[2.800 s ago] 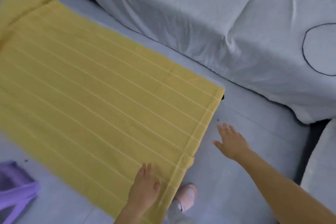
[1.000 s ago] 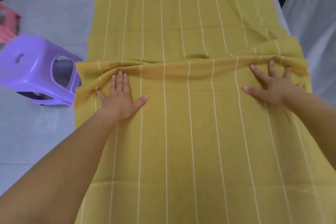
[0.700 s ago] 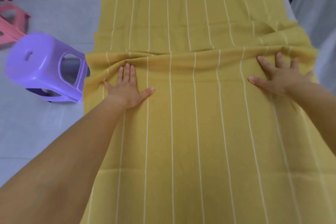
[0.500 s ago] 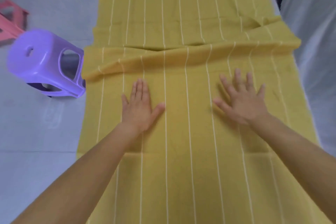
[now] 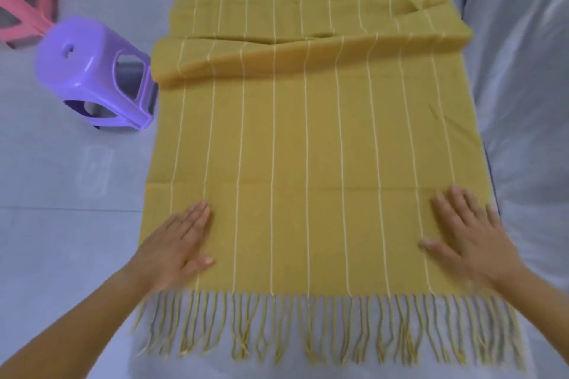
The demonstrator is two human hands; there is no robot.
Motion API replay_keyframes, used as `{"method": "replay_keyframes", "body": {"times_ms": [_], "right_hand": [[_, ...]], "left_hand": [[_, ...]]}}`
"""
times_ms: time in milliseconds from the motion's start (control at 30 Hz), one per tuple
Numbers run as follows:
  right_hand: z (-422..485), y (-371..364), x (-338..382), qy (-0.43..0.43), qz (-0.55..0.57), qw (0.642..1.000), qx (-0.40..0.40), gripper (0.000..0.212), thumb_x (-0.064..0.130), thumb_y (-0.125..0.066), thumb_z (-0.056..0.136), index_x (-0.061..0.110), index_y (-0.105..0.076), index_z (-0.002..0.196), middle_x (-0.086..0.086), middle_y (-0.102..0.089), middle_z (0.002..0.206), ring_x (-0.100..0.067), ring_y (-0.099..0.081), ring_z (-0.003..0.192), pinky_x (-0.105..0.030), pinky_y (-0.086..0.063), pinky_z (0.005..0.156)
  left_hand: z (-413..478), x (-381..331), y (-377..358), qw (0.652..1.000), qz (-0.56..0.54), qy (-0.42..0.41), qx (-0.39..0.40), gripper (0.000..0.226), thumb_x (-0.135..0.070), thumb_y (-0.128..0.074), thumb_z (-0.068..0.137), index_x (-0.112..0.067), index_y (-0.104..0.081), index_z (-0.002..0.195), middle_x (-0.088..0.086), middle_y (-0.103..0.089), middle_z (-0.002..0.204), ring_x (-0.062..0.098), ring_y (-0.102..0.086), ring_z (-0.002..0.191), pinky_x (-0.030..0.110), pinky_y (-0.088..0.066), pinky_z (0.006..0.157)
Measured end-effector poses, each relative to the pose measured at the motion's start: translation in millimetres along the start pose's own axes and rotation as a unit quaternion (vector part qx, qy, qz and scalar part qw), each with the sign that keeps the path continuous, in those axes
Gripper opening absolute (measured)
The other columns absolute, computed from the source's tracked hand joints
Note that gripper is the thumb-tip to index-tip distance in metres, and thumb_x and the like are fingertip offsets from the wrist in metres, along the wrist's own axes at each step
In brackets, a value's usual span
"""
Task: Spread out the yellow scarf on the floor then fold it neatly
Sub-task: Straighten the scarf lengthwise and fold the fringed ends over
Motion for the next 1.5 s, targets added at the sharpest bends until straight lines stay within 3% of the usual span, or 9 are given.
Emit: {"method": "replay_keyframes", "body": {"times_ms": [200, 433, 600, 767, 867, 1000, 1233, 1333, 1500], "right_hand": [[-104.3, -48.9, 11.2, 0.17, -0.044, 0.984, -0.036, 0.075, 0.068, -0.028, 0.089, 0.024, -0.02, 0.149, 0.0, -0.015, 0.157, -0.023, -0.013, 0.144, -0.044, -0.011, 0.114], [-104.5, -77.7, -66.3, 0.115, -0.07, 0.99, 0.041, 0.067, 0.066, -0.018, 0.09, 0.035, -0.011, 0.149, 0.014, -0.009, 0.157, -0.014, -0.012, 0.143, -0.04, -0.005, 0.115], [-96.8, -76.5, -61.3, 0.109, 0.05, 0.992, 0.046, 0.054, 0.064, -0.018, 0.092, 0.048, -0.016, 0.143, 0.035, -0.003, 0.15, 0.004, -0.007, 0.14, -0.026, -0.004, 0.116], [-84.2, -100.0, -80.1, 0.107, 0.087, 0.99, 0.02, 0.045, 0.059, -0.017, 0.096, 0.052, -0.02, 0.14, 0.039, -0.007, 0.147, 0.007, -0.009, 0.139, -0.026, -0.008, 0.116], [-70.7, -122.3, -108.6, 0.085, 0.071, 0.994, 0.008, 0.049, 0.062, -0.025, 0.092, 0.055, -0.017, 0.14, 0.034, -0.005, 0.15, 0.004, -0.007, 0.141, -0.039, -0.012, 0.115], [-63.3, -104.1, -74.1, 0.094, 0.011, 0.995, -0.007, 0.079, 0.065, -0.035, 0.081, 0.037, -0.007, 0.149, 0.014, 0.0, 0.157, -0.01, -0.002, 0.145, -0.04, -0.009, 0.114], [-51.4, -83.1, -56.9, 0.091, 0.085, 0.991, -0.051, 0.066, 0.076, -0.02, 0.083, 0.051, -0.008, 0.144, 0.011, -0.009, 0.156, -0.008, 0.001, 0.144, -0.035, -0.008, 0.116], [-44.4, -73.5, -48.3, 0.107, 0.123, 0.983, -0.088, 0.061, 0.074, -0.022, 0.086, 0.054, -0.012, 0.142, 0.019, -0.01, 0.155, -0.006, -0.003, 0.144, -0.025, -0.003, 0.116], [-39.1, -64.0, -50.1, 0.15, 0.106, 0.973, -0.14, 0.059, 0.066, -0.024, 0.09, 0.046, -0.016, 0.145, 0.021, -0.009, 0.155, -0.011, -0.007, 0.144, -0.029, -0.007, 0.117]], "left_hand": [[-91.2, -28.8, -46.9, 0.997, 0.019, -0.071, 0.017, 0.078, -0.06, -0.034, 0.091, -0.007, -0.021, 0.147, 0.009, -0.025, 0.153, 0.018, -0.017, 0.142, 0.033, -0.016, 0.112], [-111.6, 19.5, -61.0, 1.0, 0.001, -0.022, 0.022, 0.063, -0.053, -0.03, 0.094, -0.013, -0.035, 0.143, 0.005, -0.035, 0.149, 0.016, -0.034, 0.134, 0.024, -0.014, 0.113], [-108.0, 19.0, -49.5, 0.997, -0.061, 0.004, -0.04, 0.061, -0.052, -0.019, 0.098, -0.015, -0.054, 0.13, -0.002, -0.049, 0.138, -0.004, -0.032, 0.131, 0.016, -0.036, 0.092], [-111.9, 18.7, -45.9, 0.988, -0.108, 0.031, -0.106, 0.058, -0.047, -0.02, 0.1, -0.012, -0.057, 0.127, -0.001, -0.053, 0.134, -0.01, -0.027, 0.132, 0.005, -0.023, 0.104], [-111.4, 19.7, -43.5, 0.988, -0.092, 0.044, -0.115, 0.06, -0.051, -0.025, 0.098, -0.01, -0.053, 0.131, 0.001, -0.048, 0.139, 0.011, -0.043, 0.128, 0.011, -0.025, 0.106], [-103.8, 13.8, -54.6, 0.998, -0.014, 0.02, -0.061, 0.077, -0.061, -0.029, 0.091, -0.003, -0.032, 0.142, 0.011, -0.033, 0.147, 0.022, -0.033, 0.134, 0.029, -0.022, 0.11], [-97.1, 38.8, -68.4, 0.996, -0.025, 0.072, -0.04, 0.105, -0.086, -0.02, 0.073, -0.015, 0.003, 0.148, -0.002, 0.008, 0.155, 0.008, 0.009, 0.142, 0.034, -0.004, 0.115], [-89.6, 48.4, -65.1, 0.99, -0.052, 0.107, -0.073, 0.099, -0.081, -0.024, 0.077, -0.017, 0.004, 0.148, -0.003, 0.008, 0.155, 0.002, 0.013, 0.141, 0.031, -0.001, 0.115], [-77.5, 44.5, -61.5, 0.994, -0.022, 0.053, -0.089, 0.068, -0.063, -0.018, 0.093, -0.028, -0.005, 0.15, 0.001, -0.017, 0.155, 0.013, -0.007, 0.143, 0.023, 0.003, 0.114]]}}
Point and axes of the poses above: each hand's wrist, its own z-axis towards the middle knuckle, its own y-axis out of the back of the hand, x = y × z, the point moved 10 cm from there along z, towards the middle knuckle
